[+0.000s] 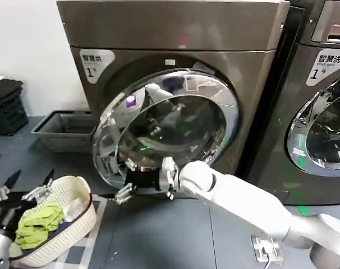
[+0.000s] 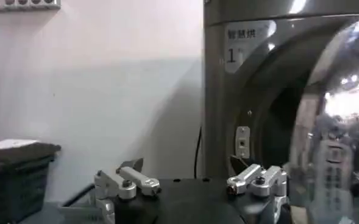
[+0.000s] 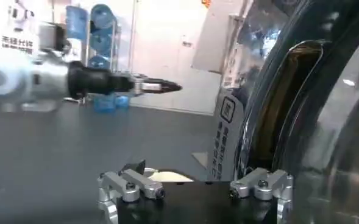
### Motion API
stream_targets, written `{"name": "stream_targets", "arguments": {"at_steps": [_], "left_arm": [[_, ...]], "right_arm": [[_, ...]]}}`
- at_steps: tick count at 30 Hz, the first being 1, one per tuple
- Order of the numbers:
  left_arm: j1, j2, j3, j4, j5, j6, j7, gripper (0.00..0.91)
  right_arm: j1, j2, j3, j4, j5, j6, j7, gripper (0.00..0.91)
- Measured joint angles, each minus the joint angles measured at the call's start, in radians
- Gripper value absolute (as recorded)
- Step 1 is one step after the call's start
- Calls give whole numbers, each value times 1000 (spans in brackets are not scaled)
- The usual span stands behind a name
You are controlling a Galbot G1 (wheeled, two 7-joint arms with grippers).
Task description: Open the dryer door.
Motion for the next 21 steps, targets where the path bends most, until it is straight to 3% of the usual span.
{"name": "stream_targets", "arguments": {"at_steps": [6,21], "left_arm": [[-51,39,21,56,-32,9,28,907],[-162,104,115,135,54,-20,102,907]], "right_arm": [[-17,-51,7,52,-5,16,-37,907],[-118,-180,68,169,-69,97,-128,907]]}}
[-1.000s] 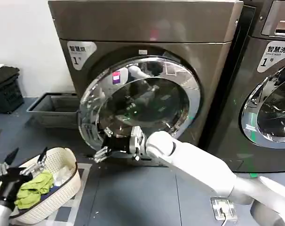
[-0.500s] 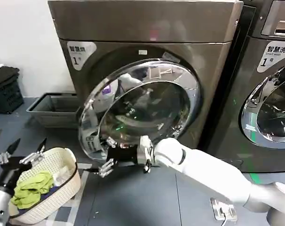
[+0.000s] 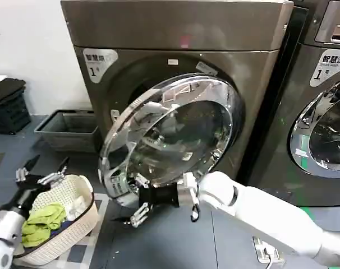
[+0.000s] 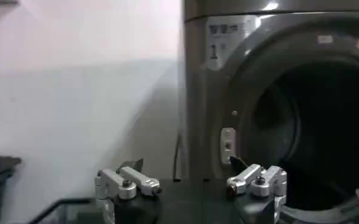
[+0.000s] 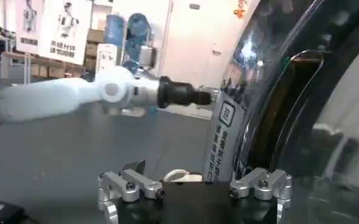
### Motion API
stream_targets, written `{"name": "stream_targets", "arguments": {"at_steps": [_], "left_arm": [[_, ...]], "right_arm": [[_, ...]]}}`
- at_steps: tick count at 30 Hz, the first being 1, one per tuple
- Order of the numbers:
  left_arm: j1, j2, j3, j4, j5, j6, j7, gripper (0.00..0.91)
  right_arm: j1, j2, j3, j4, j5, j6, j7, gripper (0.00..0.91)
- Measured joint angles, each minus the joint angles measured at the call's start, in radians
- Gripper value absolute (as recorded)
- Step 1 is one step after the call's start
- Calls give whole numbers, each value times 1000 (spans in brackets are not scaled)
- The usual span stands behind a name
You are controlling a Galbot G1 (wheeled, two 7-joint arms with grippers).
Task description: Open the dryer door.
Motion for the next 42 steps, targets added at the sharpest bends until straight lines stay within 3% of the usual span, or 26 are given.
{"name": "stream_targets", "arguments": {"at_steps": [12,22,35,42], "left_arm": [[-130,62,119,64,1,0,39,907],[-224,148,249,122,-52,-19,121,907],[-328,201,433,165,-15,-63,243,907],[-371,215,532,174,16,-90,284,907]], "right_arm": [[-123,-109,94,93,-38,34,-60,907],[-252,-209,225,161,-53,63,-120,907],[-551,-300,544,217,-56,118,-236,907],[-775,-296,791,218,-57,161,-238,907]]}}
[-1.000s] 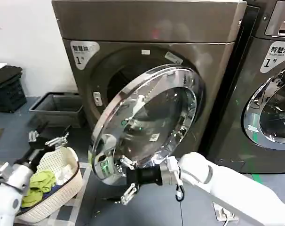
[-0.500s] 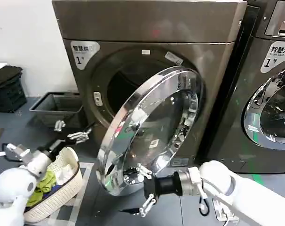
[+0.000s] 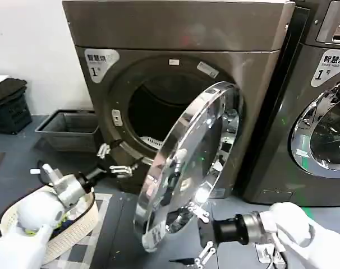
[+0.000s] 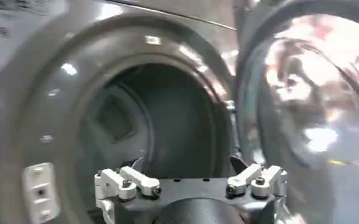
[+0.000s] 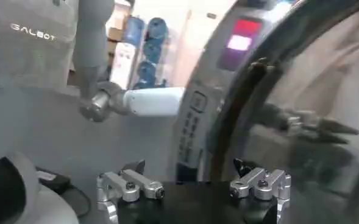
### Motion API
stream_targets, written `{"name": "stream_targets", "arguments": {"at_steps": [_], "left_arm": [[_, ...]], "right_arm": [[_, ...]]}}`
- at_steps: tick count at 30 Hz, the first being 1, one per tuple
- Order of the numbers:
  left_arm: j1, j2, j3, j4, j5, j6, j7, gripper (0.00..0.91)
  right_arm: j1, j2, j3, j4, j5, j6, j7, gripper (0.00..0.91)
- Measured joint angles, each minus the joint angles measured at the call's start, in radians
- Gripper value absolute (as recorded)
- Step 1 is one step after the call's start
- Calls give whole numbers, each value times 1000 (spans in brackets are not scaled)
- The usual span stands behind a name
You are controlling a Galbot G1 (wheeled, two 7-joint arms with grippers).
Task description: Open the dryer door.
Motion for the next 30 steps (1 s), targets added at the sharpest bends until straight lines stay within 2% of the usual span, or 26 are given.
{"name": "stream_targets", "arguments": {"at_steps": [10,14,21,30], "left_arm": [[-51,10,143,-16,34,-19,15,907],[-70,10,204,-17,53,-29,19,907],[-115,-20,293,-9,63,-29,11,907],[-161,-74,373,2,73,-27,7,907]], "right_arm": [[-250,41,320,-19,19,27,47,907],[-390,68,486,-24,25,54,49,907],[-623,143,760,-29,31,103,106,907],[-809,271,987,-32,15,109,239,907]]}}
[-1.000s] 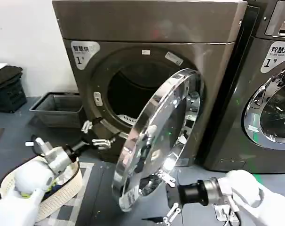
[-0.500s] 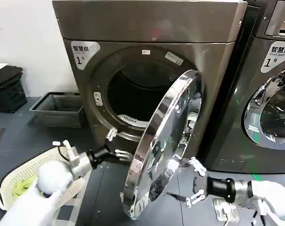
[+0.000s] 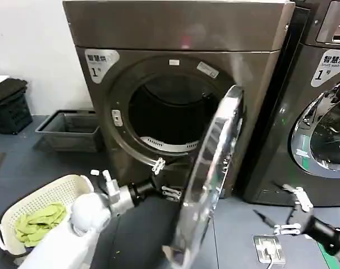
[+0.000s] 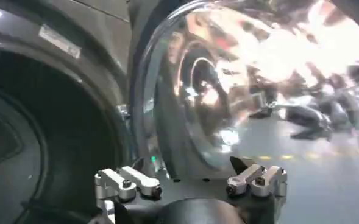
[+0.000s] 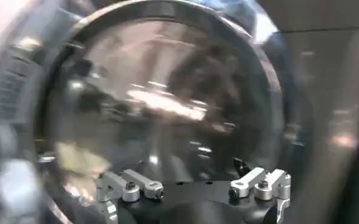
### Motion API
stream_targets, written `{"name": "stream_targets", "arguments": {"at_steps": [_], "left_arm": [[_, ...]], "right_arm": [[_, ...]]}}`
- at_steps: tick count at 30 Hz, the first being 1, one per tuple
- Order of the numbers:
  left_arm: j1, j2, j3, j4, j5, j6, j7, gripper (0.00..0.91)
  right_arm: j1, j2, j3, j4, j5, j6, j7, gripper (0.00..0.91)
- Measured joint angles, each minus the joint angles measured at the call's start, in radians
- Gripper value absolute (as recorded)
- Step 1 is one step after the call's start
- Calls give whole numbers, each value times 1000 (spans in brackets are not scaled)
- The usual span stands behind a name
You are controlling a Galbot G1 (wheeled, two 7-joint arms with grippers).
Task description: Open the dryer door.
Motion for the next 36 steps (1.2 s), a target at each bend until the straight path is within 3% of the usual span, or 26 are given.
{"name": "stream_targets", "arguments": {"at_steps": [14,36], "left_arm": [[-117,-98,149,66,32,-13,-32,907],[-278,-299,354,296,173,-139,-124,907]], "right_arm": [[-175,226,268,37,-98,-55,232,907],[-248,512,459,79,-130,-224,508,907]]}}
